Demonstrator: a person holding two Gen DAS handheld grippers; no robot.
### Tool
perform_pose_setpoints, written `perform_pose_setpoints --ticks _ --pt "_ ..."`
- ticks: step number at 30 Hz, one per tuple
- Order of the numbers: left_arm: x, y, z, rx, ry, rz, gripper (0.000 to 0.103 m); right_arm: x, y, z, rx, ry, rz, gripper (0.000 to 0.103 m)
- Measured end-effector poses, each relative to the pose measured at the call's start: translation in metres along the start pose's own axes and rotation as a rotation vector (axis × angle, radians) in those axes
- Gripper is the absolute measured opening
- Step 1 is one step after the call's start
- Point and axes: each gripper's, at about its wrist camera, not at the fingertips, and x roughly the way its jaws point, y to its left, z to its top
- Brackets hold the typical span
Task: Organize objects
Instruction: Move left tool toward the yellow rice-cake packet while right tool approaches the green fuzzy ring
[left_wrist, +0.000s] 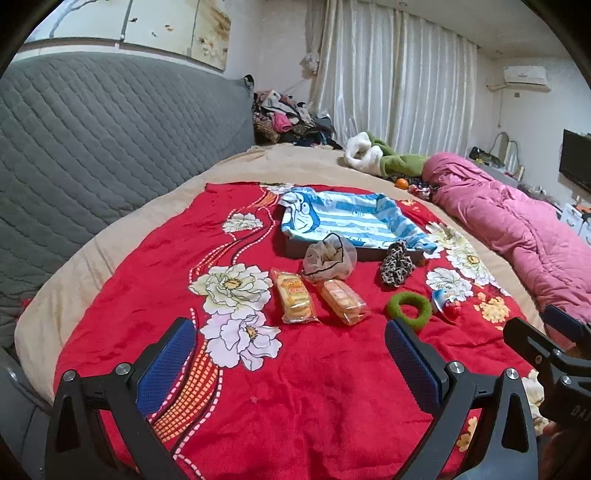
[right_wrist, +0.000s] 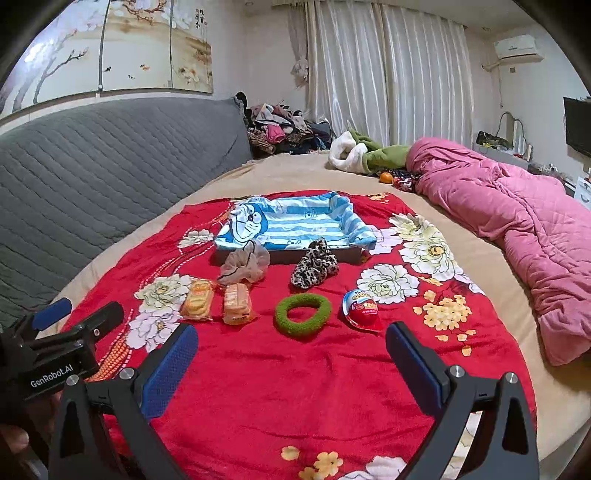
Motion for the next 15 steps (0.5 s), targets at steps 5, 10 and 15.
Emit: perform_pose_setpoints --ticks 5,10,15 --pt "-0.006 0.007 0.002 0.000 0.001 -0.002 0.102 -0.007 0.006 0.001 -0.009 0.000 0.010 0.103" --pt "-0.012 0.019 0.004 -0.001 -0.001 -0.020 0.102 -0.008 0.018 0.001 -0.033 0.006 0.012 0.103" --pt "-0.013 0.029 0.005 -0.020 -0.014 -0.010 0.102 -0.004 0.029 -0.001 -0.053 0.015 0.011 0.103"
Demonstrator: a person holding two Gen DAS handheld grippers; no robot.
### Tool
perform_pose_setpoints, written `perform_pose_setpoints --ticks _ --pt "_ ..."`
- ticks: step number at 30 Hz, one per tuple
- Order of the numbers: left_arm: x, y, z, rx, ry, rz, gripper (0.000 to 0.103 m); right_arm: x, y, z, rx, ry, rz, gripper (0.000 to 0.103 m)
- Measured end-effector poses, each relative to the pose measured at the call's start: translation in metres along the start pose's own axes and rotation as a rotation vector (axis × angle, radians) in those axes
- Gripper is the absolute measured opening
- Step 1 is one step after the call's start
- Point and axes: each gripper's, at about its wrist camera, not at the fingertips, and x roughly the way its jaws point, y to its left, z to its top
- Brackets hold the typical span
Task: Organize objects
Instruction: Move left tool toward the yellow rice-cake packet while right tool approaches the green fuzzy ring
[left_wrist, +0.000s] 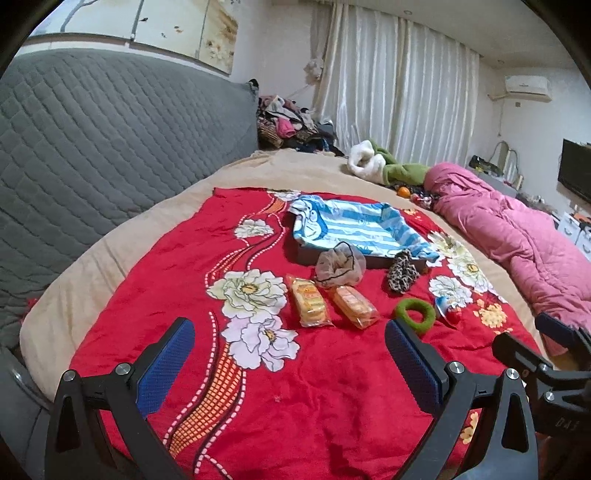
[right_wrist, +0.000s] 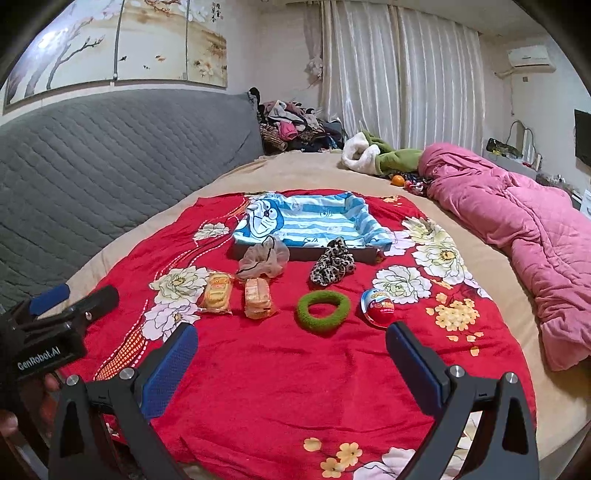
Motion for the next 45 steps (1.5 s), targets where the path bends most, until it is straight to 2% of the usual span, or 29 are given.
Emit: perform_pose_setpoints --ticks 9,18,45 --pt "0.014 0.000 -0.003 0.002 0.025 0.005 0.102 0.011 0.005 -0.003 -0.022 0.027 -0.004 0.103" --pt "0.029 -0.012 -0.008 0.034 0.047 0.006 0.102 0.019 -0.003 -0.003 -0.018 0.019 -0.046 0.102" --pt "0.115 -0.028 -0.019 0.044 0.172 0.024 0.102 0.103 -0.018 -0.010 -0.020 0.132 -0.029 0.102"
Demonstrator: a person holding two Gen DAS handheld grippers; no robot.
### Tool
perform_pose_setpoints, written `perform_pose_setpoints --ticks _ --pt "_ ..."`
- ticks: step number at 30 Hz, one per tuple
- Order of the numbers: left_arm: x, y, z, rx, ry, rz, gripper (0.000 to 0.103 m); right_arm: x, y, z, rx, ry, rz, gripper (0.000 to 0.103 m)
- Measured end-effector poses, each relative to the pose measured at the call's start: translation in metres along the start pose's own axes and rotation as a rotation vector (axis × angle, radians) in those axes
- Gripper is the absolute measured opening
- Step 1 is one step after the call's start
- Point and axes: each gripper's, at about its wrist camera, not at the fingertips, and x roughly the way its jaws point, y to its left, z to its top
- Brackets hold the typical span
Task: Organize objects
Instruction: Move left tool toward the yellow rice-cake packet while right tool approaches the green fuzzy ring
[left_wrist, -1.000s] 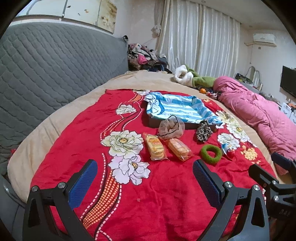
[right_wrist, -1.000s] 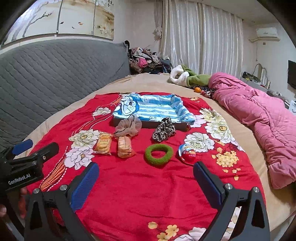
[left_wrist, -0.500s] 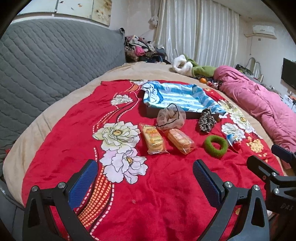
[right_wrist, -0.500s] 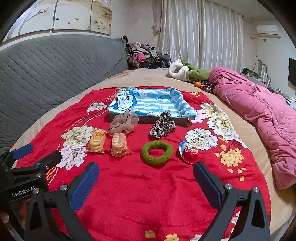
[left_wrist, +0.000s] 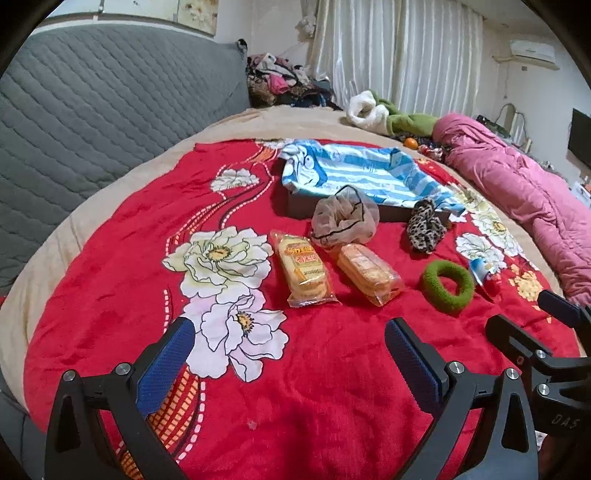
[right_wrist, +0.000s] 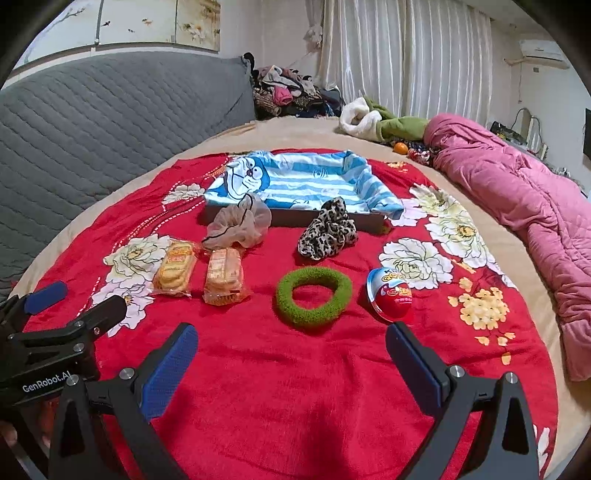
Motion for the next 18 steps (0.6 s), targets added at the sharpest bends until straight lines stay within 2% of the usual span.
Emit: perform_pose_setpoints --ticks 18 --pt "0.052 -0.007 0.015 0.021 0.052 0.024 0.102 0.045 -0.014 0.008 0.012 0.063 -0.006 0.102"
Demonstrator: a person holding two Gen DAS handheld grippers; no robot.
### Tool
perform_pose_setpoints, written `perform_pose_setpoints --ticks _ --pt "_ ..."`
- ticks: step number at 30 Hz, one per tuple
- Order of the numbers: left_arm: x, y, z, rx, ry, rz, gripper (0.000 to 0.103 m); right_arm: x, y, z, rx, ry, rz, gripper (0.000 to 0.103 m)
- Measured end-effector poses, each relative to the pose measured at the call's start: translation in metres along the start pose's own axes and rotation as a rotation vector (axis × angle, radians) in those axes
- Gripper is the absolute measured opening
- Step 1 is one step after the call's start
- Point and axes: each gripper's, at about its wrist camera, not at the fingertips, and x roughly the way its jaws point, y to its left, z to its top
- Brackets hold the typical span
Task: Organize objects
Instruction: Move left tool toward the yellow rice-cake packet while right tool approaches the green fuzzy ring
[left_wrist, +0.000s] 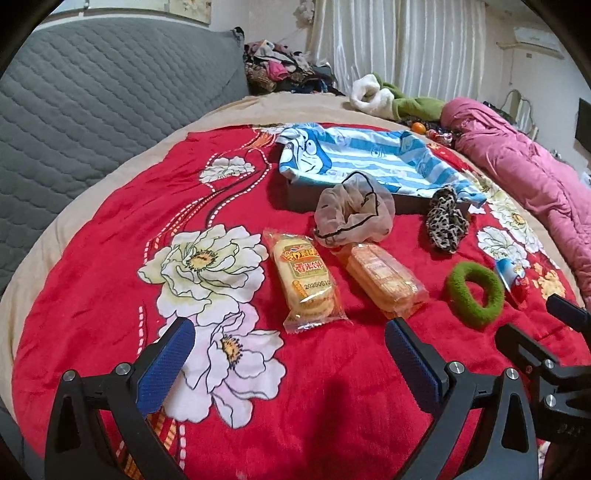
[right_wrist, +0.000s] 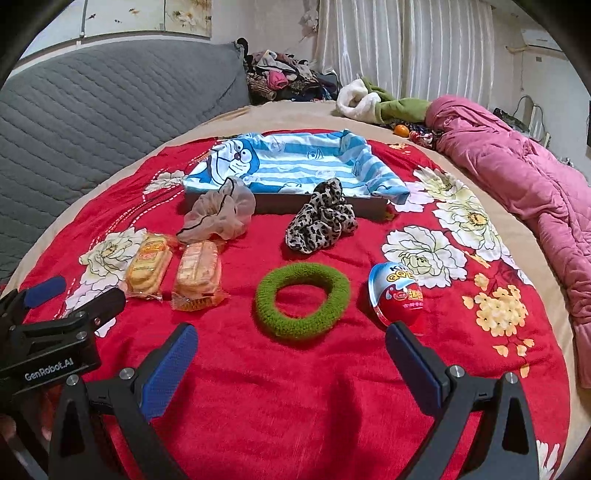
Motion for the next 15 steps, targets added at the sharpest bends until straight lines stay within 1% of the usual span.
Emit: perform_pose_setpoints --ticks 10,15 --pt "0.026 0.005 0.016 -0.006 0.011 0.030 0.102 0.018 0.004 0.007 -0.020 0.023 -0.006 0.102" --pt "0.037 0.007 0.022 -0.009 0.021 0.036 0.102 0.029 0.007 0.010 -0.039 0.035 -0.025 0.102"
